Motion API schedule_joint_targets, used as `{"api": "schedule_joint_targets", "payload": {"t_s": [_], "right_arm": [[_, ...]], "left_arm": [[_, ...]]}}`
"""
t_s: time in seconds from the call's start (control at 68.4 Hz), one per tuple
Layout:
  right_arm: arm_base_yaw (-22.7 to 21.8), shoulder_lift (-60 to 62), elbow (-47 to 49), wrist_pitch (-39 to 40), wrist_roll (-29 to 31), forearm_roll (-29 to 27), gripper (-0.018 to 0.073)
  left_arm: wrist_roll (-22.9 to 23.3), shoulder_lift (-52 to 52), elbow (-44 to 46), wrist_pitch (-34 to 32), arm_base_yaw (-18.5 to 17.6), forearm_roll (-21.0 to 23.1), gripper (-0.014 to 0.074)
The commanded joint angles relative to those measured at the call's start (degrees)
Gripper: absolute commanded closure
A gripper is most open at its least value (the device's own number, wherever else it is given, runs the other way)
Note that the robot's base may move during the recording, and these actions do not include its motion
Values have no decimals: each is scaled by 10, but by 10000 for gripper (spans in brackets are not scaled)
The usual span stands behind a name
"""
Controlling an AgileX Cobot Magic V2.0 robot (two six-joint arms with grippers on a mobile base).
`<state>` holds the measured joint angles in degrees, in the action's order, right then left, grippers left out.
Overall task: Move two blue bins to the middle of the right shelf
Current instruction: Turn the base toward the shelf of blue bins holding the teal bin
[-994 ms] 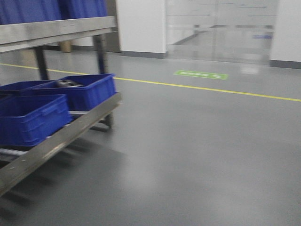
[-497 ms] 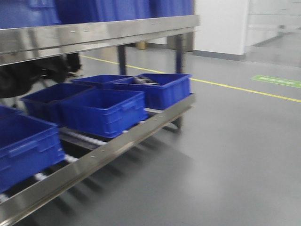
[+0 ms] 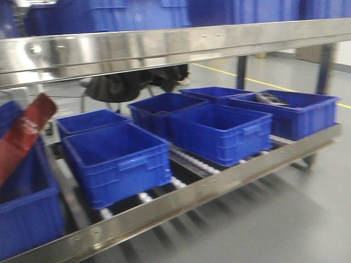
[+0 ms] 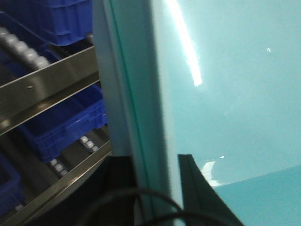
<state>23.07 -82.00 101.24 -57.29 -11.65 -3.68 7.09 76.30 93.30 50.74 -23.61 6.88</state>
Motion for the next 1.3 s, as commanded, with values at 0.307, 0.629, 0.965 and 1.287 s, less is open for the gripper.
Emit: {"api": "schedule_joint_targets", "payload": {"t_s": [0.307, 0.629, 0.965, 1.287], "right_arm": [[0, 6, 8, 56, 1, -16, 715], [0, 6, 8, 56, 1, -16, 715], [0, 6, 8, 56, 1, -16, 715], [0, 6, 8, 56, 1, -16, 715]], "left_arm": [[-8, -11, 11, -42, -3, 30, 707], [-8, -11, 11, -42, -3, 30, 707], [-8, -11, 11, -42, -3, 30, 707], [-8, -11, 11, -42, -3, 30, 707]]}}
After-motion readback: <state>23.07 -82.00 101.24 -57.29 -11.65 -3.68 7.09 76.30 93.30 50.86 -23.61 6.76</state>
